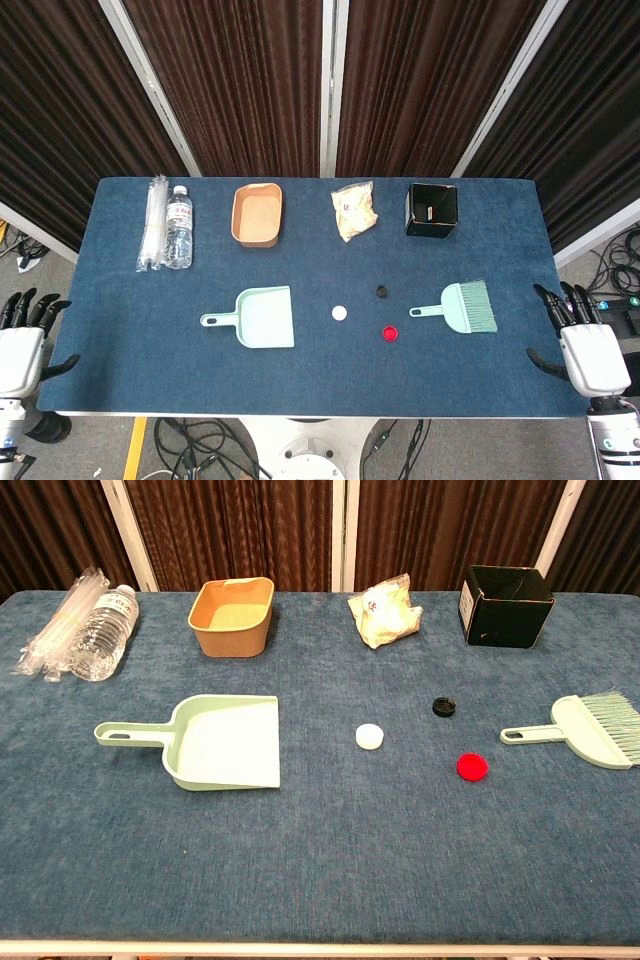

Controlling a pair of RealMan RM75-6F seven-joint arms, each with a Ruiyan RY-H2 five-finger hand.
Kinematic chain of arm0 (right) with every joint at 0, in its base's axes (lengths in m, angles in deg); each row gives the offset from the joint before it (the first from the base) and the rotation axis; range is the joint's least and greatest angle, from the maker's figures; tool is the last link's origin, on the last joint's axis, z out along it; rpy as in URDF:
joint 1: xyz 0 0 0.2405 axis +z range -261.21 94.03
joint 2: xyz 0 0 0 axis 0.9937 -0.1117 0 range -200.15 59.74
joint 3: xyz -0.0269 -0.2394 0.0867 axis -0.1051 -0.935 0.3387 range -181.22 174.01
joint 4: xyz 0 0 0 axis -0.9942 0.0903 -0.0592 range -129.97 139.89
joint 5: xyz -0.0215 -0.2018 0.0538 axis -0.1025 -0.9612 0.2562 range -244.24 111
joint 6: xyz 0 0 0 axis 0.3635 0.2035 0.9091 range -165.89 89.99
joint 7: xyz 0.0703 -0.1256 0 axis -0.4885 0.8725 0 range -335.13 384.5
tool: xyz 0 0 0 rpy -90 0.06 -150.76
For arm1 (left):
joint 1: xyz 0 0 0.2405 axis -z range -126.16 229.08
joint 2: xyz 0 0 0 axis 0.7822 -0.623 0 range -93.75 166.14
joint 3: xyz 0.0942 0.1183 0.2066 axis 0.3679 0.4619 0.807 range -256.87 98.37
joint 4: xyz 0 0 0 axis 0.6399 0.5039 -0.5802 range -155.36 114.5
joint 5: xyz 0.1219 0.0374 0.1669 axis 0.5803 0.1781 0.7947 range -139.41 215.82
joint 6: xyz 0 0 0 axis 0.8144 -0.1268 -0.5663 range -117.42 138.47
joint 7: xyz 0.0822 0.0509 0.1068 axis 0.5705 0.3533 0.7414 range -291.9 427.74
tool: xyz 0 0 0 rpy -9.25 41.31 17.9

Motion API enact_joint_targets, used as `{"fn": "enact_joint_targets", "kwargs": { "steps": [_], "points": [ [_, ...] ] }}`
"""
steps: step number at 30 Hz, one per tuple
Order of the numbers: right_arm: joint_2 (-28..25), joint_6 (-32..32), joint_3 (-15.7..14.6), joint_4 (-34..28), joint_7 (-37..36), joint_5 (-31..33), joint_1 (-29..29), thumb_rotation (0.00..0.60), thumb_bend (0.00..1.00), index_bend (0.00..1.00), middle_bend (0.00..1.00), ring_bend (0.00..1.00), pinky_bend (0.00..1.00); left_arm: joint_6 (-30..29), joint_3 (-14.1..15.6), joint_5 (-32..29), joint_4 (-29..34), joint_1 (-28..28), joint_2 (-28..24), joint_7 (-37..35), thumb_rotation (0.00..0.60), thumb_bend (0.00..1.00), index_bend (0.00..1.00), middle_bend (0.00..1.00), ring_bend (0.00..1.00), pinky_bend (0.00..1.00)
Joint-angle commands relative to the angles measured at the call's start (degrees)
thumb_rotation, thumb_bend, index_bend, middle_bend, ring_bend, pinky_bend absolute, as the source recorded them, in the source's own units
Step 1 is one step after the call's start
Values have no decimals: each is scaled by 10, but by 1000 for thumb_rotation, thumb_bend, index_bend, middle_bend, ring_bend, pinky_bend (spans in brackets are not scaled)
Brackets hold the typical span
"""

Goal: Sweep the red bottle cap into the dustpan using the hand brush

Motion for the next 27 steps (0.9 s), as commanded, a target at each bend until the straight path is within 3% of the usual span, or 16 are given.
{"fn": "enact_joint_targets", "kwargs": {
  "steps": [1, 11, 15, 20, 27],
  "points": [
    [0, 1, -1, 0, 0, 0, 0, 600, 91, 70, 189, 0, 49, 2, 0, 0, 0, 1, 1, 0, 600, 0, 239, 163, 47, 60],
    [-5, 5, -4, -7, -3, -8, 5, 600, 91, 77, 194, 0, 49, 0, -3, 1, -2, 1, 4, -3, 600, 0, 239, 163, 47, 60],
    [-6, 23, -8, -16, 0, -25, 19, 600, 108, 139, 258, 9, 79, -6, -5, 6, -9, 2, 10, -8, 600, 0, 238, 163, 47, 60],
    [13, 99, -1, -19, 26, -33, 73, 600, 125, 261, 361, 67, 137, -8, -2, 11, -16, 0, 16, -14, 600, 0, 239, 163, 47, 60],
    [79, 229, 17, 14, 149, 7, 154, 600, 125, 356, 375, 80, 151, -16, 3, 23, -23, -5, 16, -27, 600, 0, 238, 163, 47, 60]
  ]
}}
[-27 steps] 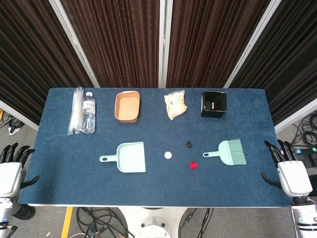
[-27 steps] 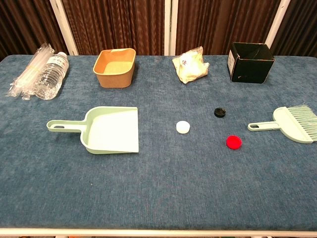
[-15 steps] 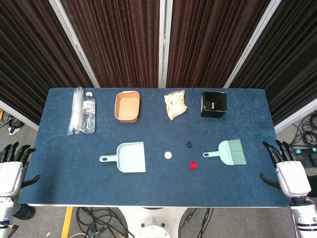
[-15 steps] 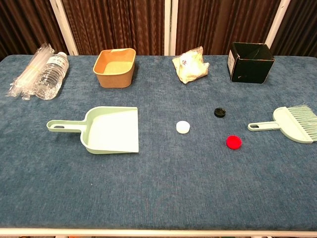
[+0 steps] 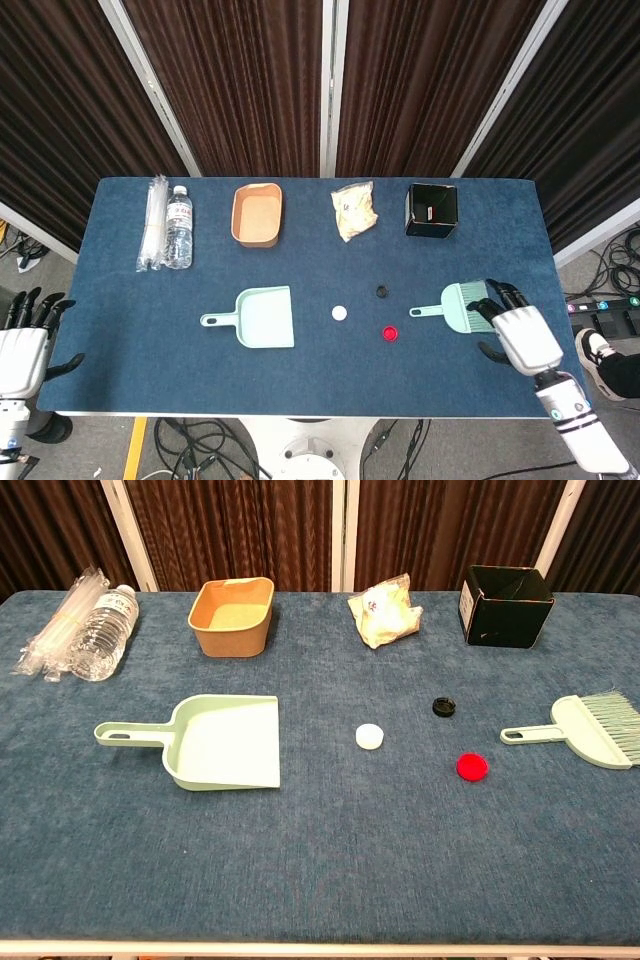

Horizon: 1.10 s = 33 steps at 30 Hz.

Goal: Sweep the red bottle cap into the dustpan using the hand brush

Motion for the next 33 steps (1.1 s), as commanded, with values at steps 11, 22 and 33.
{"fn": "enact_joint_targets", "kwargs": {
  "steps": [11, 22, 33],
  "points": [
    [173, 152, 30, 148, 180, 94, 120, 600, 122, 440, 390, 80, 151, 3, 7, 4, -6, -4, -1, -14, 600, 0, 239, 163, 47, 60],
    [226, 166, 21, 224, 206, 110, 146, 600, 124, 460, 418, 100, 157, 16, 8, 4, -5, 1, 0, -13, 600, 0, 239, 163, 47, 60],
    [262, 174, 13, 272, 200, 123, 159, 600, 124, 470, 463, 123, 157, 23, 7, 2, -8, 5, 2, -16, 600, 0, 239, 163, 47, 60]
  ]
}}
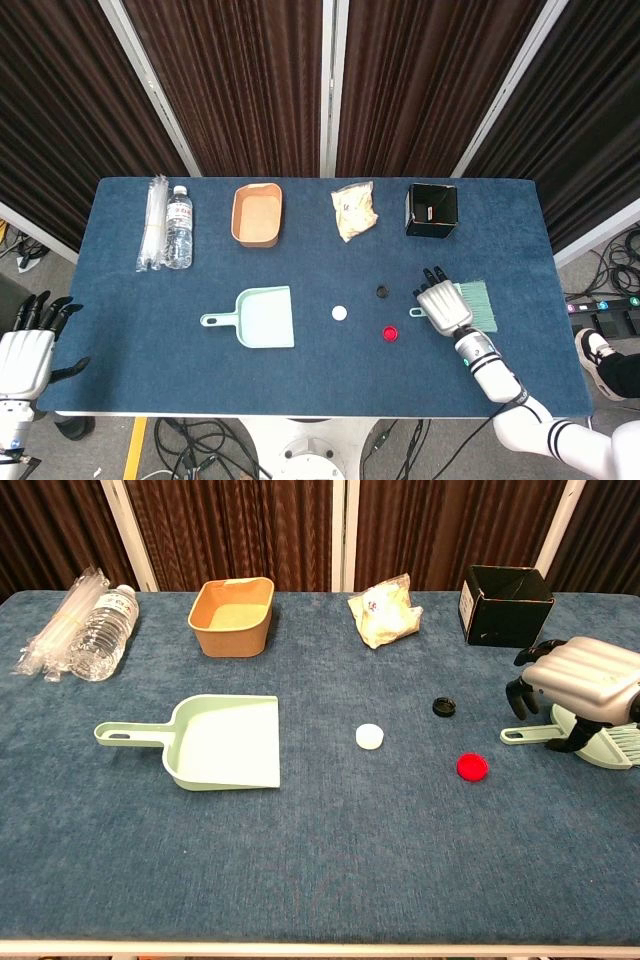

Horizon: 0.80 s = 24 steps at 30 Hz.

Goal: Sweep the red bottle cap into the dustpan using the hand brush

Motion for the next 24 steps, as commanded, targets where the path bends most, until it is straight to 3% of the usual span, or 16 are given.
{"fn": "enact_joint_targets", "kwargs": {
  "steps": [1, 13, 24],
  "points": [
    [5, 2, -3, 7, 0, 1, 3, 600, 124, 472, 465, 123, 157, 3, 1, 0, -1, 1, 0, -1, 600, 0, 239, 163, 47, 60],
    [17, 9, -9, 25, -2, 17, 9, 600, 124, 525, 526, 164, 160, 12, -3, 1, -6, 10, 0, -7, 600, 0, 239, 164, 47, 60],
    [22, 8, -20, 47, -62, 7, 9, 600, 232, 562, 557, 196, 173, 37, -14, 19, -1, 44, -17, -6, 600, 0, 238, 163, 47, 60]
  ]
}}
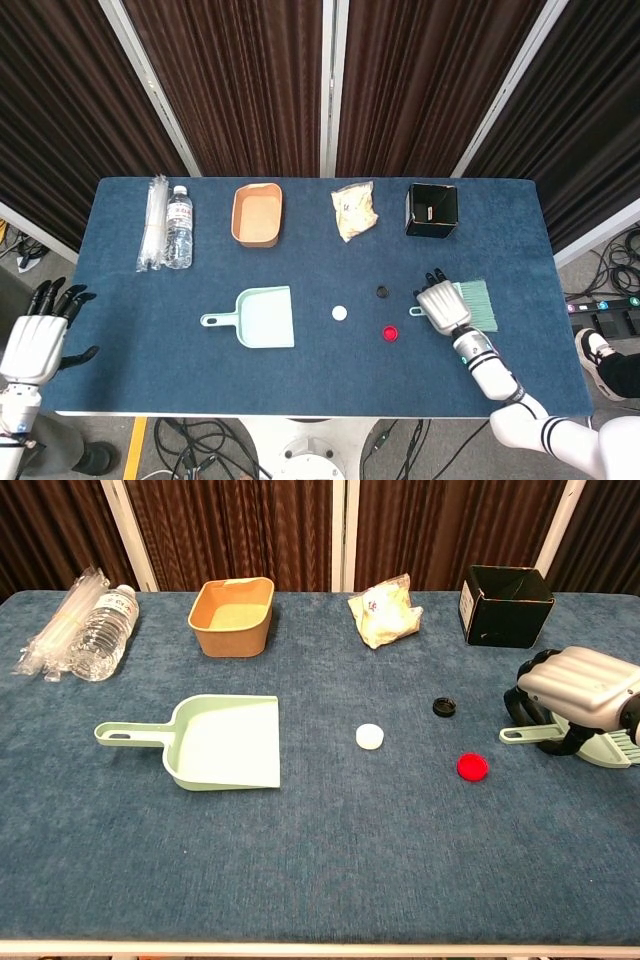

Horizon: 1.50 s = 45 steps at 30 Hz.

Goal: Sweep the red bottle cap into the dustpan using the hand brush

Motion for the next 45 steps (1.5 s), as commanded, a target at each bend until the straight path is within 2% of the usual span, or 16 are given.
{"fn": "enact_joint_targets", "kwargs": {
  "steps": [1, 8, 12, 16, 21, 24, 30, 35, 45],
  "points": [
    [2, -6, -5, 12, -41, -13, 0, 600, 245, 567, 563, 202, 176, 6, -3, 3, 4, 8, -4, 0, 600, 0, 238, 163, 47, 60],
    [-30, -38, -3, -1, -135, -46, 1, 600, 361, 639, 621, 247, 193, 44, -5, 9, 24, 36, -23, -18, 600, 0, 238, 163, 47, 64],
    [-84, -69, 8, -55, -158, -60, 2, 600, 386, 640, 623, 247, 193, 83, -13, 6, 35, 66, -34, -37, 600, 0, 244, 163, 47, 71],
    [-161, -88, 29, -145, -179, -59, 4, 600, 388, 640, 624, 247, 194, 137, -24, -5, 42, 106, -26, -39, 600, 0, 262, 185, 69, 89],
    [-234, -92, 56, -224, -188, -49, 11, 600, 389, 647, 624, 247, 194, 219, -34, -41, 40, 158, 11, -38, 600, 0, 298, 237, 117, 140],
    [-262, -95, 69, -253, -185, -39, 14, 600, 389, 651, 624, 247, 194, 266, -36, -72, 37, 187, 41, -7, 600, 0, 310, 253, 142, 165],
    [-279, -94, 70, -271, -173, -26, 12, 600, 388, 656, 625, 247, 194, 299, -41, -143, 20, 217, 118, 55, 600, 11, 340, 291, 185, 220],
    [-272, -90, 62, -266, -173, -24, 10, 600, 388, 656, 625, 247, 194, 303, -48, -204, 15, 234, 166, 102, 600, 187, 349, 311, 207, 231],
    [-261, -89, 50, -251, -180, -28, 7, 600, 388, 656, 624, 247, 194, 252, -41, -277, -13, 251, 227, 232, 600, 187, 403, 416, 309, 261]
  ]
}}
